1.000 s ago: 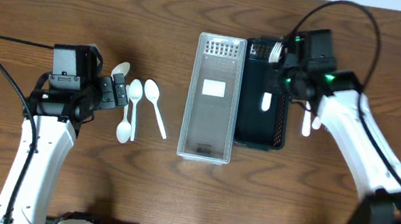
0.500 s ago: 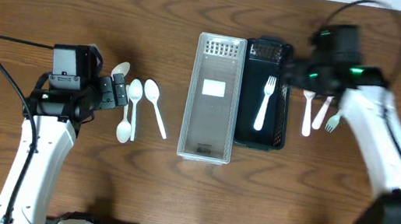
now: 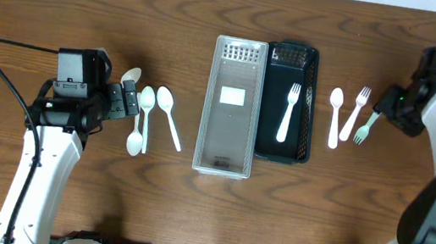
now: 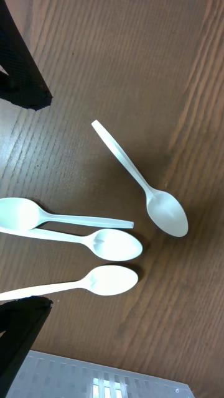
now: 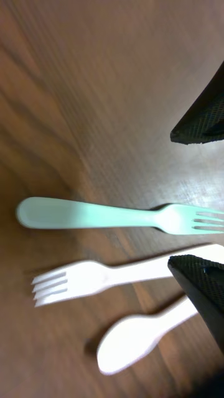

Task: Pack container
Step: 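Move right gripper back and grasp the mint-green knife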

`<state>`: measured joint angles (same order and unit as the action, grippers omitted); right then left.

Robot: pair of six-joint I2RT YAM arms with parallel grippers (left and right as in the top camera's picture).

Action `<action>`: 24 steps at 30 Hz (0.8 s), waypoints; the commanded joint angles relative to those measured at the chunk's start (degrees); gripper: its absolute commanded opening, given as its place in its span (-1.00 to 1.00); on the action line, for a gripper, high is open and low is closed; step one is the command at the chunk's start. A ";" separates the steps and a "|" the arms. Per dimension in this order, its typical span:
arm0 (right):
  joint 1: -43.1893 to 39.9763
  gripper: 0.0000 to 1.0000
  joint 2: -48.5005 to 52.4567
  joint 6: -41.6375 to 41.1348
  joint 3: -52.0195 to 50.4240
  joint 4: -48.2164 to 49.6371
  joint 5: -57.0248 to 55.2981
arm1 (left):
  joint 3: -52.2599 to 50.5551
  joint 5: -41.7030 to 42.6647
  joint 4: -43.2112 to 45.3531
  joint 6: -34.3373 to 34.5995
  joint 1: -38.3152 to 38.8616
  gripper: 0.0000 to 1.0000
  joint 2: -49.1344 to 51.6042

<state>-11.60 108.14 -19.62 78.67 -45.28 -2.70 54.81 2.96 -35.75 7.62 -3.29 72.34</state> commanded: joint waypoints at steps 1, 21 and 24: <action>0.04 0.19 3.45 -2.82 -0.31 0.94 -0.02 | 1.03 -0.66 -0.04 -0.52 -0.28 0.96 0.48; 0.09 -0.72 9.31 -3.23 -0.92 0.55 0.72 | 1.03 -0.66 -0.04 -0.52 -0.28 0.96 0.48; 0.09 -0.97 9.25 -2.99 -0.90 0.04 0.50 | 1.03 -0.66 -0.04 -0.52 -0.28 0.96 0.48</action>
<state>-11.62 116.60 -22.57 78.26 -44.88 -2.00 54.78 2.96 -35.75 7.62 -3.29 72.34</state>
